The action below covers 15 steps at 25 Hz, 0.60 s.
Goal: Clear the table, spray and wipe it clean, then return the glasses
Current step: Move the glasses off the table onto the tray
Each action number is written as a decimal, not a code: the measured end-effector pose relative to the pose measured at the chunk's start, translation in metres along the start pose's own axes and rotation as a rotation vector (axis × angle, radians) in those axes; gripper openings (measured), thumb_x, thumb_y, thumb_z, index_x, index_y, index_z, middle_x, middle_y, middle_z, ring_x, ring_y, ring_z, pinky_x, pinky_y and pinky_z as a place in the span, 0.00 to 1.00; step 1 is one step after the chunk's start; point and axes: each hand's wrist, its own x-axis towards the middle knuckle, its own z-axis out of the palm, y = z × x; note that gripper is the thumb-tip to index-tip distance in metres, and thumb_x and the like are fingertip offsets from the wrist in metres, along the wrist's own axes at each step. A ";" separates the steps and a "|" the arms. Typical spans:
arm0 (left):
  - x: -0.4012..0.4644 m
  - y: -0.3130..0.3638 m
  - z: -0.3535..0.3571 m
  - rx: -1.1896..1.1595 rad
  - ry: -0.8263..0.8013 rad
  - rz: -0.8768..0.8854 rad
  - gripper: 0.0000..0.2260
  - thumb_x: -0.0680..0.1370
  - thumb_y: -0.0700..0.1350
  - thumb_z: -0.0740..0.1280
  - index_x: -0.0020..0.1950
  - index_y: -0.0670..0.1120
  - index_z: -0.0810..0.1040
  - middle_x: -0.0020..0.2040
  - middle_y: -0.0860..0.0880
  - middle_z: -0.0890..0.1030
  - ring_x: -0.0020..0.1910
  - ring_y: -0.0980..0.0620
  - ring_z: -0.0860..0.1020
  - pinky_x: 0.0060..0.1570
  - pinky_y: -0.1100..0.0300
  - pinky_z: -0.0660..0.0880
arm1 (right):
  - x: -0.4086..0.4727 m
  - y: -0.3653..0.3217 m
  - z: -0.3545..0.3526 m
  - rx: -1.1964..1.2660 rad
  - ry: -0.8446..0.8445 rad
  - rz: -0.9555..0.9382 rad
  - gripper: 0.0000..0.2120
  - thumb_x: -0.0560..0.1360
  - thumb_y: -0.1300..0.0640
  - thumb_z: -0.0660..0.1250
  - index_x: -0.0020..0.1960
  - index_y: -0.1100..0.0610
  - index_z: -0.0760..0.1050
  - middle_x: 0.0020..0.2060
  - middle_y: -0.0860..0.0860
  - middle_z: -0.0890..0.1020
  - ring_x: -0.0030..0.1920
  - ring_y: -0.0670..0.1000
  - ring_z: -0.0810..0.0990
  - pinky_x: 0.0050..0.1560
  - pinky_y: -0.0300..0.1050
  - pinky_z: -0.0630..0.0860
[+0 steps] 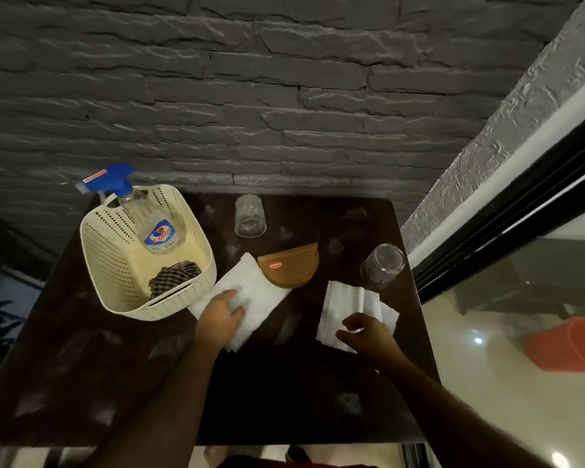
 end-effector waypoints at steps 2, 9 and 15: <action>0.012 0.008 0.002 0.006 0.026 0.006 0.20 0.77 0.45 0.68 0.68 0.43 0.73 0.65 0.43 0.76 0.62 0.44 0.75 0.64 0.52 0.70 | 0.004 0.001 -0.001 -0.019 -0.023 0.015 0.16 0.71 0.47 0.73 0.57 0.50 0.77 0.53 0.45 0.80 0.53 0.44 0.79 0.55 0.47 0.79; 0.081 0.088 -0.005 0.100 0.306 0.121 0.24 0.76 0.52 0.69 0.70 0.45 0.70 0.66 0.43 0.73 0.65 0.43 0.72 0.59 0.48 0.73 | 0.003 0.016 -0.023 -0.028 -0.044 0.011 0.15 0.74 0.51 0.70 0.60 0.51 0.75 0.53 0.46 0.78 0.47 0.40 0.79 0.42 0.33 0.75; 0.159 0.115 -0.005 -0.018 0.327 -0.359 0.48 0.67 0.69 0.70 0.76 0.43 0.57 0.73 0.38 0.64 0.70 0.36 0.64 0.64 0.40 0.65 | -0.007 0.032 -0.029 -0.045 -0.067 0.009 0.13 0.69 0.41 0.70 0.51 0.39 0.71 0.52 0.40 0.77 0.49 0.40 0.80 0.47 0.35 0.78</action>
